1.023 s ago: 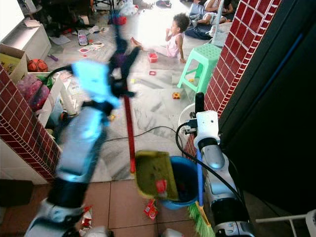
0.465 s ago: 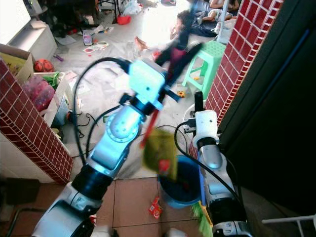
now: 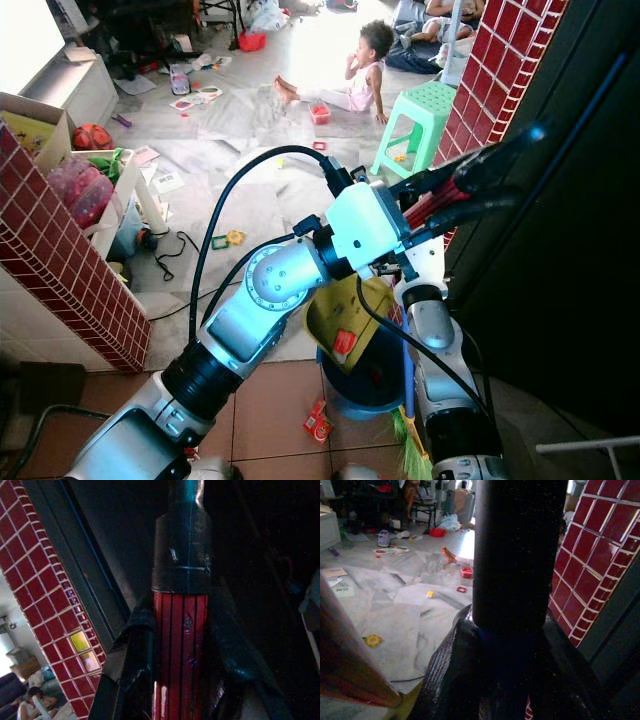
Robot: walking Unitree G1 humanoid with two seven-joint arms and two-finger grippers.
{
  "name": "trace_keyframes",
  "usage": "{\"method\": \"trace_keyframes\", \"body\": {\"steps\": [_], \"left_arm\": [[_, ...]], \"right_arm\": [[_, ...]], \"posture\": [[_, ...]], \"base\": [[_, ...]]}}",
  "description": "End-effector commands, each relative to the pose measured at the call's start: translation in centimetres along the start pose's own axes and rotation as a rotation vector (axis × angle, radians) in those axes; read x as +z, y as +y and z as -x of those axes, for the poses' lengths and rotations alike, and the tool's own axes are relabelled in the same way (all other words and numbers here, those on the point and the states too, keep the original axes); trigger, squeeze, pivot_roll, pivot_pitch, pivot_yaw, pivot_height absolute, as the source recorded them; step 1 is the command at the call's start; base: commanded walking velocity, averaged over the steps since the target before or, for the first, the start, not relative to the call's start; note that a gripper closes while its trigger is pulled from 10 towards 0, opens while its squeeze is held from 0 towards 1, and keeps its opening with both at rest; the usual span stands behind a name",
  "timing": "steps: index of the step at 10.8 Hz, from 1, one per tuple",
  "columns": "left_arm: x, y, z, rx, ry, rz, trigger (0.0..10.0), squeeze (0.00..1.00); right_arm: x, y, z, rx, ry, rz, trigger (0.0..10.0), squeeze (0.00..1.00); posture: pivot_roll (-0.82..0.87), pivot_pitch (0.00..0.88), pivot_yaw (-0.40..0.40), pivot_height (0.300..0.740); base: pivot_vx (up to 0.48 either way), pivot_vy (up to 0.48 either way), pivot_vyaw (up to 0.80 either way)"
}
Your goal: Sweep floor
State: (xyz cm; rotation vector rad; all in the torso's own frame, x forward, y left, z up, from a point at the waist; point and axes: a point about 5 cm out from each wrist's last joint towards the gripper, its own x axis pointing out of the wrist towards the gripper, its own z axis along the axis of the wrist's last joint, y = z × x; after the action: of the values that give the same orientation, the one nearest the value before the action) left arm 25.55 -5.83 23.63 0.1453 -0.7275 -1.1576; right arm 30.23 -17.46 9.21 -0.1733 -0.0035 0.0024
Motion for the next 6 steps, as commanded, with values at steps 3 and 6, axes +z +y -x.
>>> {"method": "trace_keyframes", "body": {"steps": [3, 6], "left_arm": [[2.7, 0.2, -2.2, 0.002, -0.135, -0.026, 10.0, 0.00], [2.2, 1.4, -2.0, 0.118, -0.114, 0.045, 10.0, 0.00]], "right_arm": [[0.5, 0.0, -0.6, 0.006, -0.010, -0.004, 10.0, 0.00], [0.5, 0.0, -0.8, 0.006, -0.007, -0.002, 10.0, 0.00]], "posture": [[0.00, 0.000, -0.014, 0.740], [-0.01, 0.000, -0.012, 0.740]], "base": [[0.000, 0.000, 0.00], [0.000, 0.000, 0.00]]}}
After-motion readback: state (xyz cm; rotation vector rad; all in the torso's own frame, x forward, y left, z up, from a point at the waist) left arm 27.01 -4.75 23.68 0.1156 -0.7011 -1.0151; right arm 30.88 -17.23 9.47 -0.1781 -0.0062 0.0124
